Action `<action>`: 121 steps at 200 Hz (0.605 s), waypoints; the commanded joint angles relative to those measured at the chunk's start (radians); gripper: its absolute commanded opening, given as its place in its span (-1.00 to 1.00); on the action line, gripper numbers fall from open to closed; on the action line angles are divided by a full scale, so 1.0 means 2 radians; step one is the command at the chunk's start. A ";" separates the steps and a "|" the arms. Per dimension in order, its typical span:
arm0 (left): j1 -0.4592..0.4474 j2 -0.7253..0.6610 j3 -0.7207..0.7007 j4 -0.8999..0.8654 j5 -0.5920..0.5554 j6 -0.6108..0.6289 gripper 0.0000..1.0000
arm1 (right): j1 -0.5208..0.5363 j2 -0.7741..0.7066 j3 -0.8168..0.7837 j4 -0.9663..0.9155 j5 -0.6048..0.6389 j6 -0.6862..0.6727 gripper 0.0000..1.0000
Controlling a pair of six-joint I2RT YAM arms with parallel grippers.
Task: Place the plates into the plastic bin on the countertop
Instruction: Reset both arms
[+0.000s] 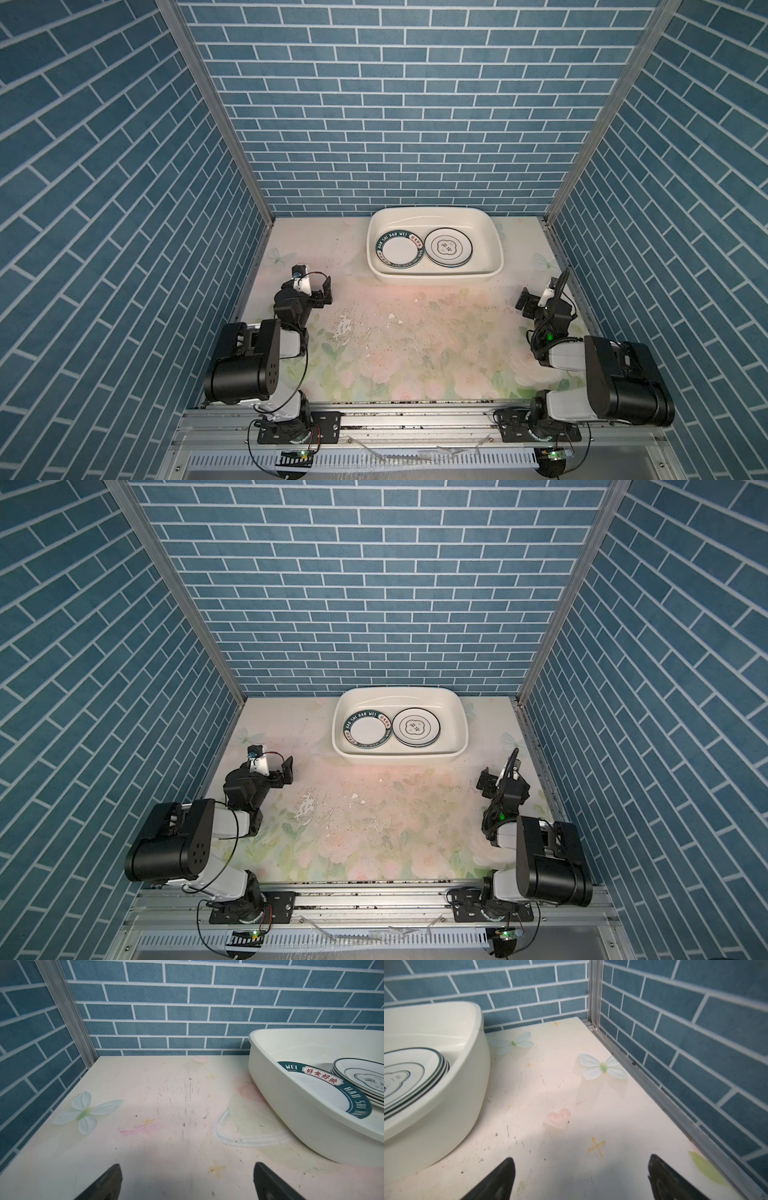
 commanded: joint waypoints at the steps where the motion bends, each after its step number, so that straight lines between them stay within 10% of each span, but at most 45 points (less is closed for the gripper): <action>1: -0.007 -0.006 0.007 -0.046 -0.016 0.011 0.99 | -0.001 0.013 0.045 -0.014 -0.012 0.006 0.98; 31: -0.013 -0.008 0.014 -0.059 -0.026 0.015 0.99 | 0.024 0.049 0.082 -0.057 -0.046 -0.038 0.98; 80: -0.014 -0.008 0.013 -0.060 -0.027 0.015 0.99 | 0.036 0.062 -0.006 0.130 -0.021 -0.041 0.98; 121: -0.014 -0.008 0.013 -0.060 -0.027 0.015 0.99 | 0.035 0.056 0.070 -0.024 -0.009 -0.034 0.98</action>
